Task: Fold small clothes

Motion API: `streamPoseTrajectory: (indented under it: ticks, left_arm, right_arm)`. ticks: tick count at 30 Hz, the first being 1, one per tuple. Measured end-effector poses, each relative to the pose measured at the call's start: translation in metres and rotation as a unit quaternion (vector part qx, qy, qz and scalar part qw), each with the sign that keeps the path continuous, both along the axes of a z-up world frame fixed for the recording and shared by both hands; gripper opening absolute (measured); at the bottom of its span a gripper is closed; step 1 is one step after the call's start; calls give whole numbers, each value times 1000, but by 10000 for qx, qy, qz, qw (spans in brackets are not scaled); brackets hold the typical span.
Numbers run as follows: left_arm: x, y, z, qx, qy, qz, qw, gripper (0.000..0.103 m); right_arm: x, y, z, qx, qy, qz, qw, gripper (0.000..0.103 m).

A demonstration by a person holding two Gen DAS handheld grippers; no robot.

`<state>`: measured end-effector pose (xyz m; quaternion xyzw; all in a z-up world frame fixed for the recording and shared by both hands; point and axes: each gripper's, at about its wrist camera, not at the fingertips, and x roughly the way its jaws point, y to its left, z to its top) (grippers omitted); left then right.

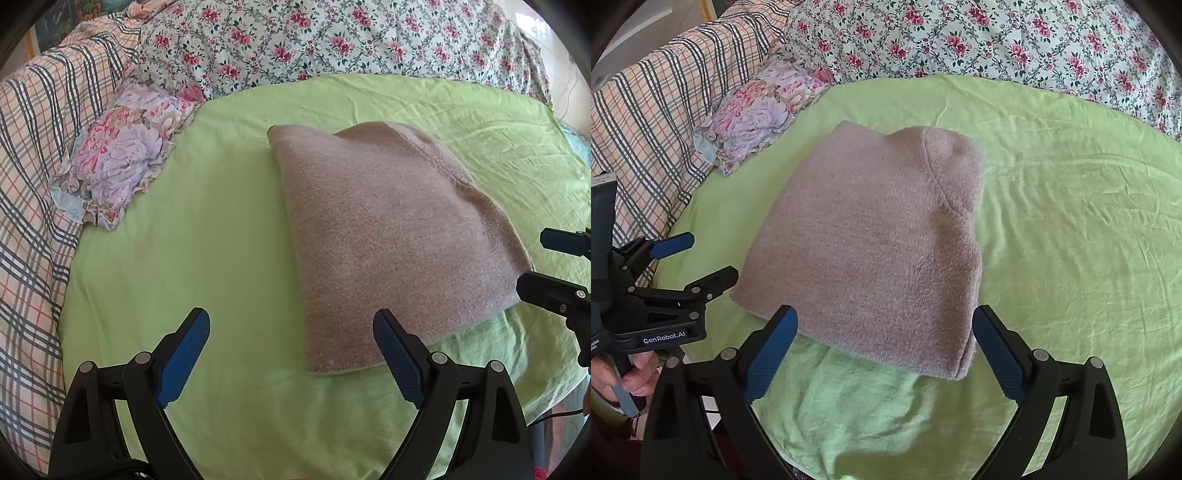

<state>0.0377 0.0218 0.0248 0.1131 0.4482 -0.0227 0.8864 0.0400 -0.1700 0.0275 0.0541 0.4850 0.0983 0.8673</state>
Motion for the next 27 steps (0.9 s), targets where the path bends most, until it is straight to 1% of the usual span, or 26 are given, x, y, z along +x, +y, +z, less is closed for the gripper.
streamPoseTrajectory:
  ticks: [27]
  left_arm:
    - [7,-3,0,-21,34,-91,10000,91]
  right_arm:
    - [11,0,2,10,-19,-3,10000,96]
